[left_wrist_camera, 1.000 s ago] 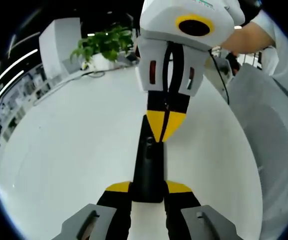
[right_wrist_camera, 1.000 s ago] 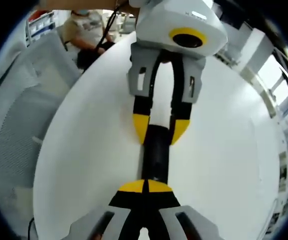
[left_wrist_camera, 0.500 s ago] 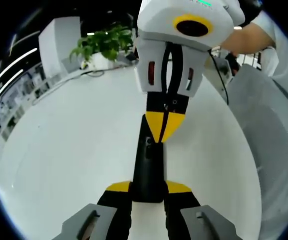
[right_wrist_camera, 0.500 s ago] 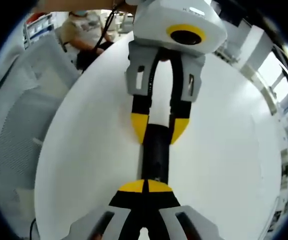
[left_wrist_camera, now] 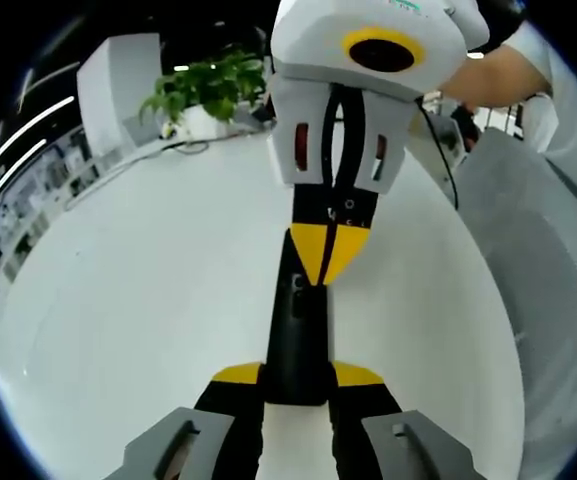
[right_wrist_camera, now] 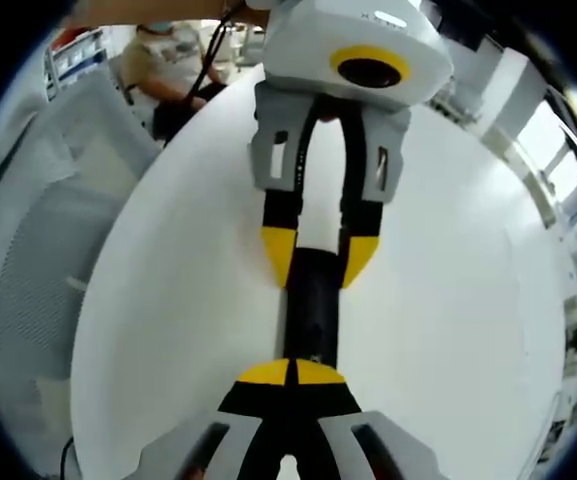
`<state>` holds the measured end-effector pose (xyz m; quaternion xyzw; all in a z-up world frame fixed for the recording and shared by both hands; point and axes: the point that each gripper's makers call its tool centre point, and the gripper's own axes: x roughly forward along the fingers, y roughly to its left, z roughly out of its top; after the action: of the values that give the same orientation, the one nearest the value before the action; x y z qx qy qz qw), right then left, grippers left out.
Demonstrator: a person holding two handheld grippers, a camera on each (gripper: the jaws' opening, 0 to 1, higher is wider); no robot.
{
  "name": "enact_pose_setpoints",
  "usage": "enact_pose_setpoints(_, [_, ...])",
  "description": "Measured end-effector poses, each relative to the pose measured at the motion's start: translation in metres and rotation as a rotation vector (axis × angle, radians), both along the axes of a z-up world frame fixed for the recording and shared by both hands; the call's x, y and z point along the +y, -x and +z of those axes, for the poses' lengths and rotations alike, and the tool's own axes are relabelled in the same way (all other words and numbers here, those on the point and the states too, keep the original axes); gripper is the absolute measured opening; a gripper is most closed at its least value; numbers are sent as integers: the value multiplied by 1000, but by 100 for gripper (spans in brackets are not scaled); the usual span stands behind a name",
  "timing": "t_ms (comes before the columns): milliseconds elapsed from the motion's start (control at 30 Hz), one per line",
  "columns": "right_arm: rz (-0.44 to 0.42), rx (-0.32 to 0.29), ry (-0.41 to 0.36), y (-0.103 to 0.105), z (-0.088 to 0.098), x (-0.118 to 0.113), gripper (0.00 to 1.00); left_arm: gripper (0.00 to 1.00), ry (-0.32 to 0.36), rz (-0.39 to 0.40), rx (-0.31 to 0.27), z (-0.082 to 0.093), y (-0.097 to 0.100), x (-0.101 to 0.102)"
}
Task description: Press the specified remote control buttons in sequence, fully releasing each button before pressing the next.
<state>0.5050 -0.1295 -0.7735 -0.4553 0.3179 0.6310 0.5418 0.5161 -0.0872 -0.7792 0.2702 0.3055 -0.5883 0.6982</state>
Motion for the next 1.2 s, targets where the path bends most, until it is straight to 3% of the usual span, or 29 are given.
enact_pose_setpoints(433, [-12,-13,-9,1,2,-3,0,24,0,4,-9,0,0,-1])
enact_pose_setpoints(900, [-44,-40,-77,-3,21,0,0,24,-2,8,-11,1,0,-1])
enact_pose_setpoints(1200, [-41,-56,-82,-6,25,3,0,24,0,12,-11,1,-1,-1])
